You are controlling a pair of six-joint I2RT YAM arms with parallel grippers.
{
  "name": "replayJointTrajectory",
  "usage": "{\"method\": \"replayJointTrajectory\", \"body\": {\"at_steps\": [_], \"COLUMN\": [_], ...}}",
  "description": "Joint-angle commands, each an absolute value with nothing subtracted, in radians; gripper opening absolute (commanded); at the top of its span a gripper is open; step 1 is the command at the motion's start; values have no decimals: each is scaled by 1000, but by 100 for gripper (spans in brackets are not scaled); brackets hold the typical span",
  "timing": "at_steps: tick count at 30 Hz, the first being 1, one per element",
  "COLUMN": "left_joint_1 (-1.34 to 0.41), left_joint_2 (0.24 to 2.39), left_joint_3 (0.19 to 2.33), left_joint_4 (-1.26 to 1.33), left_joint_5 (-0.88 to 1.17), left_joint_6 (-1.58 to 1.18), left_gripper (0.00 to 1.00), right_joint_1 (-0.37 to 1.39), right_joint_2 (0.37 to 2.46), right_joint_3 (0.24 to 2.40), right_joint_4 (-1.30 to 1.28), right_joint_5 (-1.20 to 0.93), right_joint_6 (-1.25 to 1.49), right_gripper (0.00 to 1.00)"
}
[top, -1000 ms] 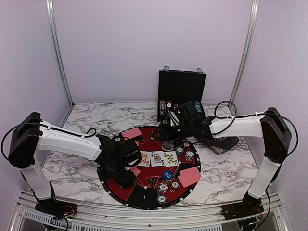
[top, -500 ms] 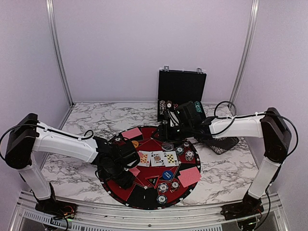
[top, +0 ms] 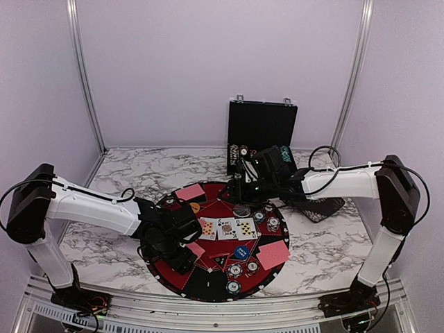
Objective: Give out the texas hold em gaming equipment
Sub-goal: Place the poker card piles in the face-down deck piles.
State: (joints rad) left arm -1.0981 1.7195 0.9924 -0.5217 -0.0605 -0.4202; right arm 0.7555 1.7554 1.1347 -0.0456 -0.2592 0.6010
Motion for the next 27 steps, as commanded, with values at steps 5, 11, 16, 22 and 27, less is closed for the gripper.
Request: {"method": "replayJointTrajectory", "body": {"at_steps": [5,11,16,22,27], "left_joint_1": [-1091,-1091,-1091,-1091,-1091], "left_joint_2": [1757,1732,1707,1668,1627], "left_joint_3": [954,954,957,959,971], "left_joint_4": [-506,-509,-512,-515,-523], "left_joint_5": [-51,-64,-71,-80,-81], "left_joint_6": [-417,-414,-409,-397,-385], "left_gripper": [79,83,90,96,99], "right_joint_1": [767,779,787,792,792], "right_joint_2": [1743,1742,1743,1738,1732], "right_joint_3": [1154,1163,1168,1167,1170], "right_joint_4": [-40,-58,-63,-70,-82], "right_joint_5": [-252,-234,-227,-218,-205], "right_joint_6": [601,587,584,583,581], "right_gripper": [71,71,71,71,72]}}
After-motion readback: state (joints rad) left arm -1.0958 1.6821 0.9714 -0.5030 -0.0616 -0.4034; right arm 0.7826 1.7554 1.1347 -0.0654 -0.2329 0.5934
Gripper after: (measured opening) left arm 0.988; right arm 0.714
